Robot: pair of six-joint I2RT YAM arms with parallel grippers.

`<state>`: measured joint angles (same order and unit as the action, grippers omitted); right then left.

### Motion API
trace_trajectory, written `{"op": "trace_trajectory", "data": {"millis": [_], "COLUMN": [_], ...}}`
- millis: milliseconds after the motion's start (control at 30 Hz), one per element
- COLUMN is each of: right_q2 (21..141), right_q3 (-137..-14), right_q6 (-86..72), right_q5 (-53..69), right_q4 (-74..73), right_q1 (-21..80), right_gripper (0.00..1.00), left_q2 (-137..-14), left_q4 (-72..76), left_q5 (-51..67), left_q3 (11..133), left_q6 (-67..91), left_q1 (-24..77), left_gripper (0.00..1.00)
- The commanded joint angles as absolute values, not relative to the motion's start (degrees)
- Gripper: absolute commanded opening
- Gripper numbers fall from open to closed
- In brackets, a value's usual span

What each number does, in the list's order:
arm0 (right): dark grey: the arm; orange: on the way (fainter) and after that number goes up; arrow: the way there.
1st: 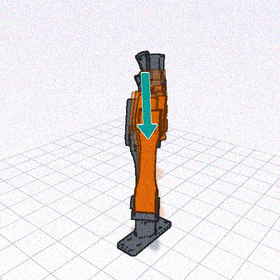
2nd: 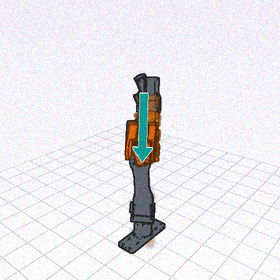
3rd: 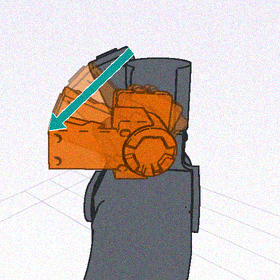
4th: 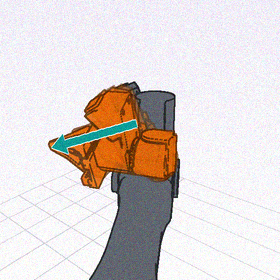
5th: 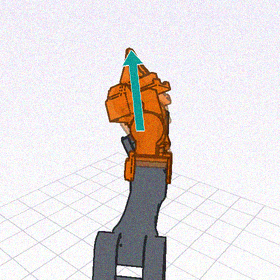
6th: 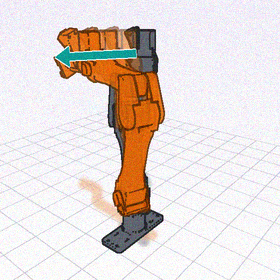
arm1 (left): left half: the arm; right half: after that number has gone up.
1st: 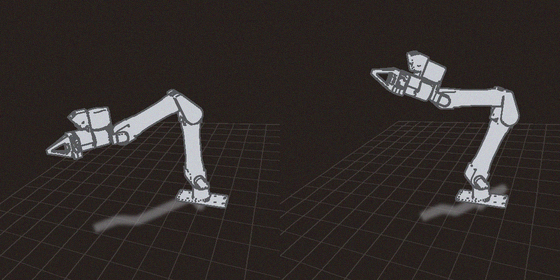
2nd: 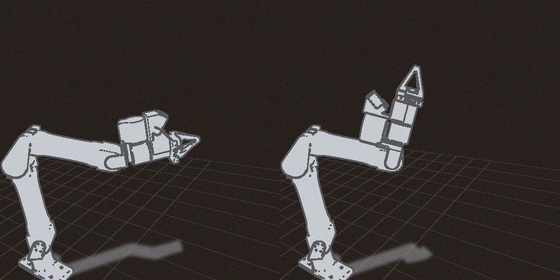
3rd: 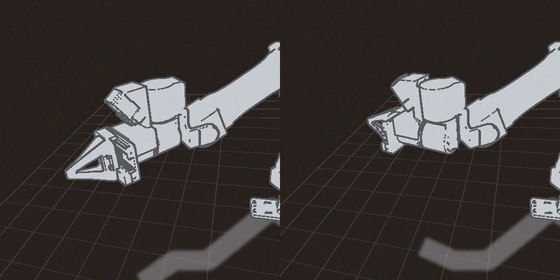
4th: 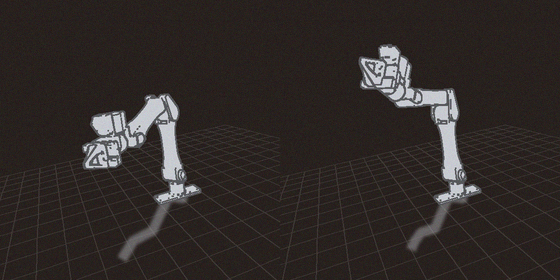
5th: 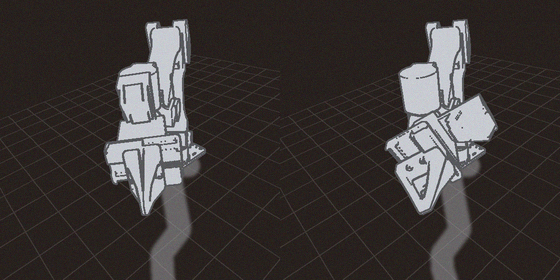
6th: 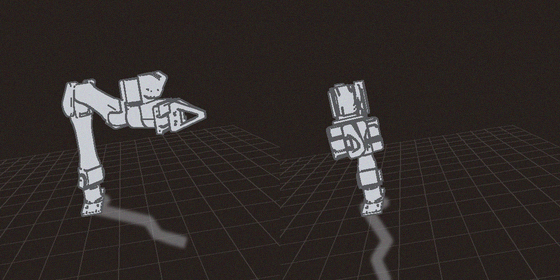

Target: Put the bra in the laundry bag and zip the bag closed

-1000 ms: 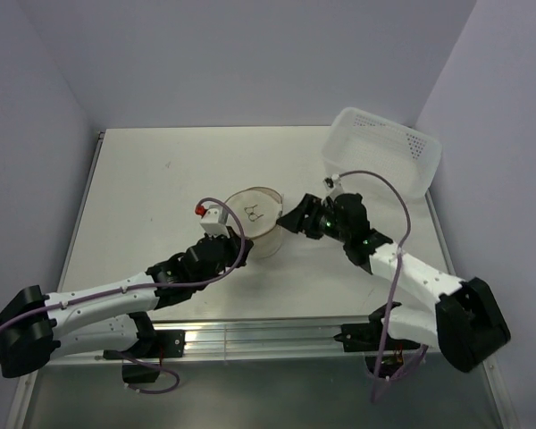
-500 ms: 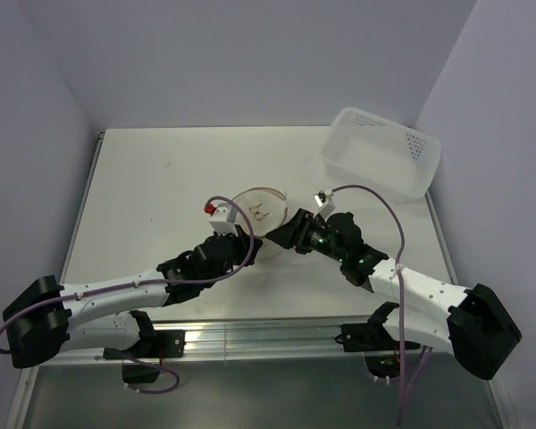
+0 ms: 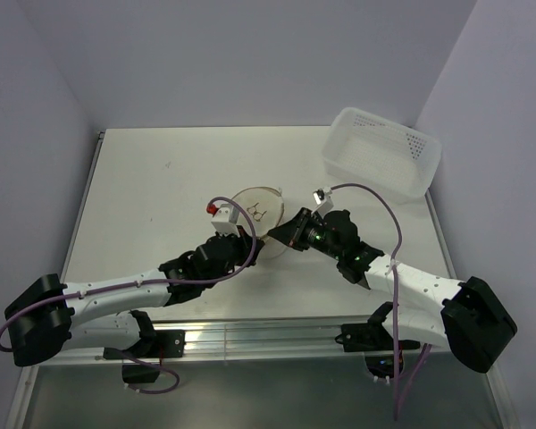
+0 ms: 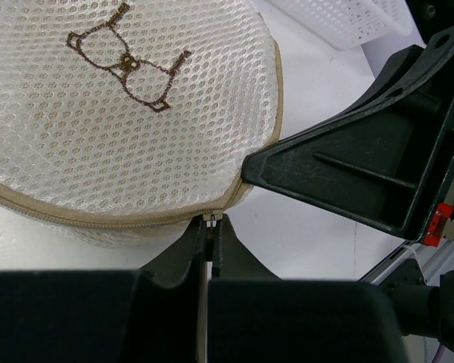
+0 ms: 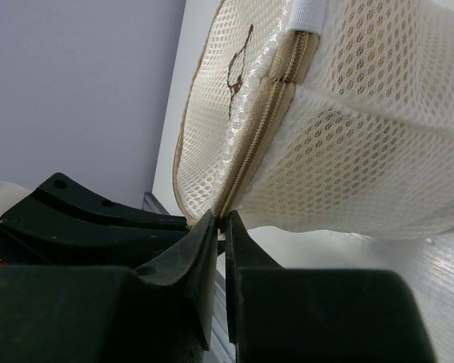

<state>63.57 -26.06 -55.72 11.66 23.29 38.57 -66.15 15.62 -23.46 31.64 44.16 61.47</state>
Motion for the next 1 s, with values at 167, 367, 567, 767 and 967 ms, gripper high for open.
{"op": "trace_trajectory", "data": {"millis": [167, 367, 567, 767, 967], "right_q2": [63.46, 63.98, 63.72, 62.93, 66.44], "right_q3": [-28.13, -27.51, -27.68, -28.38, -35.57], "right_q6": [-54.84, -55.11, -54.14, -51.16, -44.48], "right_q5": [11.59, 11.69, 9.58, 12.55, 15.63], "right_q4": [26.45, 27.6, 26.19, 24.61, 17.41], "right_q1": [38.32, 38.32, 37.97, 31.84, 27.16], "right_gripper": [0.51, 0.36, 0.02, 0.0, 0.0], "left_q2": [-65.13, -66.18, -63.73, -60.39, -52.74], "left_q4": [16.52, 17.93, 17.84, 12.5, 5.02], "left_q5": [-24.96, -24.87, -26.37, -31.1, -39.89], "left_q3": [31.99, 32.34, 30.5, 28.3, 26.28], "left_q6": [42.98, 42.71, 41.66, 40.52, 41.48], "left_q1": [61.96, 62.84, 62.84, 62.75, 62.84], "left_gripper": [0.0, 0.0, 0.0, 0.0, 0.0]}}
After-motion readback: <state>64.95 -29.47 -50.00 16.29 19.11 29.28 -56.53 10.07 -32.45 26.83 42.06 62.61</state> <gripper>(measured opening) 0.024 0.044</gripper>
